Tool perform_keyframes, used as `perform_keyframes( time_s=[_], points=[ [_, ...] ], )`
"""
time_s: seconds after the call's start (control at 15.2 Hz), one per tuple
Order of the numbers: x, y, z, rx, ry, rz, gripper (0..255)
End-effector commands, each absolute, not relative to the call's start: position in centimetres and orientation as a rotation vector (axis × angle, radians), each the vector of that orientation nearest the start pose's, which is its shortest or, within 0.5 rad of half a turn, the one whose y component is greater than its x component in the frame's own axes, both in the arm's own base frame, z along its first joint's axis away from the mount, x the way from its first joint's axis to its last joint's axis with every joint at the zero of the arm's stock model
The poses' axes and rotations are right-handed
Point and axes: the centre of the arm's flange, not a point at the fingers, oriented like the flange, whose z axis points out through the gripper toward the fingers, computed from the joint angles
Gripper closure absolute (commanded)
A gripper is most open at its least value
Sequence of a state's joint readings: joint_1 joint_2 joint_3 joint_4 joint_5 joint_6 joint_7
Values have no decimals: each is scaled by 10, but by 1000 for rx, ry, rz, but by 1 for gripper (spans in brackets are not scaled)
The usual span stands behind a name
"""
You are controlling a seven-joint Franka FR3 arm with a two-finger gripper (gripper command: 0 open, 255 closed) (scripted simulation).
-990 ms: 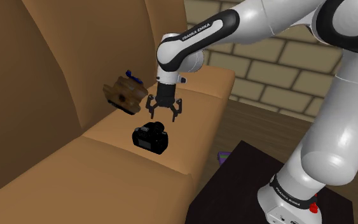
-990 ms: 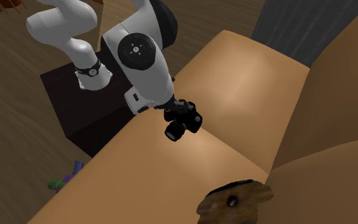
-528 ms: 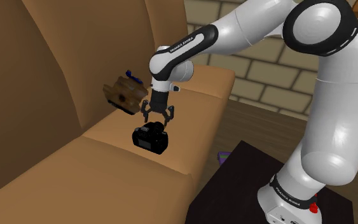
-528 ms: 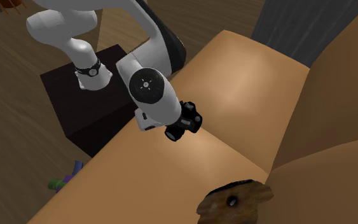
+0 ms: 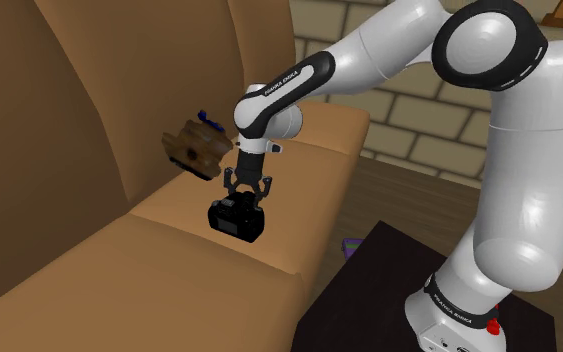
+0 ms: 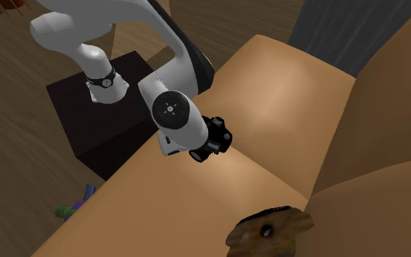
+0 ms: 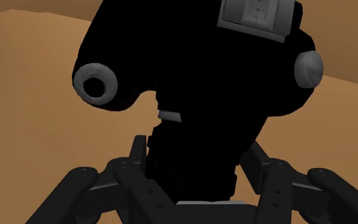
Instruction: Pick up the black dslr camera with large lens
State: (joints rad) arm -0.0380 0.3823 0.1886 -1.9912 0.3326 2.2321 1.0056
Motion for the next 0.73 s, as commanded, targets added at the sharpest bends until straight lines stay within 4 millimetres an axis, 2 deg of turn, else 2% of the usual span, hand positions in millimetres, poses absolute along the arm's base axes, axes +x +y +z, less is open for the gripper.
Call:
perform_keyframes(
  time_s=[0.0,0.46,0.66],
  points=[
    [586,96,263,-2500,1511,431,255],
    [587,96,263,-2500,1511,431,255],
    [587,96,279,-2500,1511,431,255]
  ],
)
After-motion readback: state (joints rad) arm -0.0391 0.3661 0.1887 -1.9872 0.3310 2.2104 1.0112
